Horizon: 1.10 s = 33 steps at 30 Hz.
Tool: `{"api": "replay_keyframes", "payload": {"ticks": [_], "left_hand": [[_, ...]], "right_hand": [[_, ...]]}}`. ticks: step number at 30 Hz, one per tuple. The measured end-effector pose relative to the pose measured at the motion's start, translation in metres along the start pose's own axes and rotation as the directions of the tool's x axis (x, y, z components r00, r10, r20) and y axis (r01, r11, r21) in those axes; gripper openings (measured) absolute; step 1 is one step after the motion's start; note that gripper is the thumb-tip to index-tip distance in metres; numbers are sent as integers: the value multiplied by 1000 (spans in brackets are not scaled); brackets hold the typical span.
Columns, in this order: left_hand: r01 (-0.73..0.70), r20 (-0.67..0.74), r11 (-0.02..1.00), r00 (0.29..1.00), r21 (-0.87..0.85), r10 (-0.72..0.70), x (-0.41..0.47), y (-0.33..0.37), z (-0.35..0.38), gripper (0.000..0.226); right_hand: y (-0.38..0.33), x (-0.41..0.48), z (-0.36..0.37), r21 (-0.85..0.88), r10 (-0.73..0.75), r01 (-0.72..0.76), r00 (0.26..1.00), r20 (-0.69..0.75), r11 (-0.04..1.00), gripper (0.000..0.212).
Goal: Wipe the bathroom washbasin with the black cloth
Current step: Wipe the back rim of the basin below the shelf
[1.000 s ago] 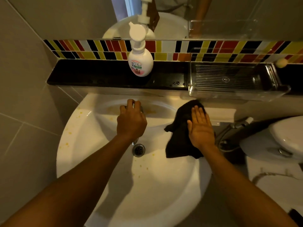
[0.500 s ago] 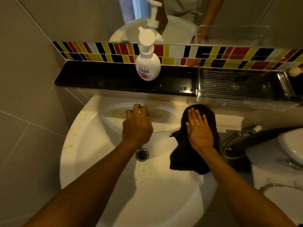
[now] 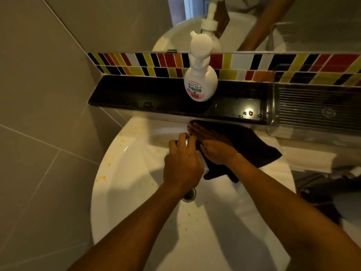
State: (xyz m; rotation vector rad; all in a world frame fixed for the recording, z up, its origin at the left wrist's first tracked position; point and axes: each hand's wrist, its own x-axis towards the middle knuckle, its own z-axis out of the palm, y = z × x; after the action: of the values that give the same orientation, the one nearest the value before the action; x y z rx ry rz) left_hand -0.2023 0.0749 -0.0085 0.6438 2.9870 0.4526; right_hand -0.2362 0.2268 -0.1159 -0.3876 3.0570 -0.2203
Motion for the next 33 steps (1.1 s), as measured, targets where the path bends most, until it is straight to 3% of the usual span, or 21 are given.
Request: {"api": "replay_keyframes", "payload": {"ticks": [2, 4, 8, 10, 14, 18, 20, 22, 24, 29, 33], "left_hand": [[-1, -3, 1000, 1000, 5, 1, 1, 1, 0, 34], [-8, -1, 1000, 1000, 10, 8, 1, 0, -1, 33], [-22, 5, 1000, 1000, 16, 22, 0, -1, -2, 33], [-17, -2, 1000, 1000, 16, 17, 0, 0, -2, 32], [-27, -4, 1000, 1000, 13, 27, -1, 0, -2, 32], [-30, 9, 999, 999, -10, 31, 0, -1, -3, 34], [-28, 10, 1000, 1000, -14, 28, 0, 1, -4, 33], [-20, 9, 1000, 1000, -18, 20, -2, 1, -4, 31], [-23, -5, 1000, 1000, -2, 23, -1, 1, -4, 29], [-42, -6, 999, 999, -10, 42, 0, 0, -4, 29], [-55, 3, 998, 998, 12, 55, 0, -1, -4, 40]], "right_hand": [[-1, -1, -1, 99, 27, -25, 1000, -16, 995, 63], [-9, -10, 4, 51, 76, -73, 996, -43, 996, 61], [-21, -55, 9, 193, 215, -205, 976, -29, 959, 56], [-21, -69, 10, 169, 265, -257, 964, -25, 952, 58], [-50, -52, 18, 111, 443, -438, 897, -18, 892, 52], [-94, -31, 30, 317, 592, -550, 804, -48, 773, 60], [-93, -37, 33, 324, 567, -524, 822, -48, 788, 59], [-76, -56, 34, 192, 437, -427, 899, -13, 884, 58], [-51, -74, 28, 128, 380, -381, 924, 32, 916, 59], [-68, -53, 24, 214, 642, -623, 767, -26, 753, 58], [-123, -32, 43, 316, 720, -672, 691, -56, 670, 71]]}}
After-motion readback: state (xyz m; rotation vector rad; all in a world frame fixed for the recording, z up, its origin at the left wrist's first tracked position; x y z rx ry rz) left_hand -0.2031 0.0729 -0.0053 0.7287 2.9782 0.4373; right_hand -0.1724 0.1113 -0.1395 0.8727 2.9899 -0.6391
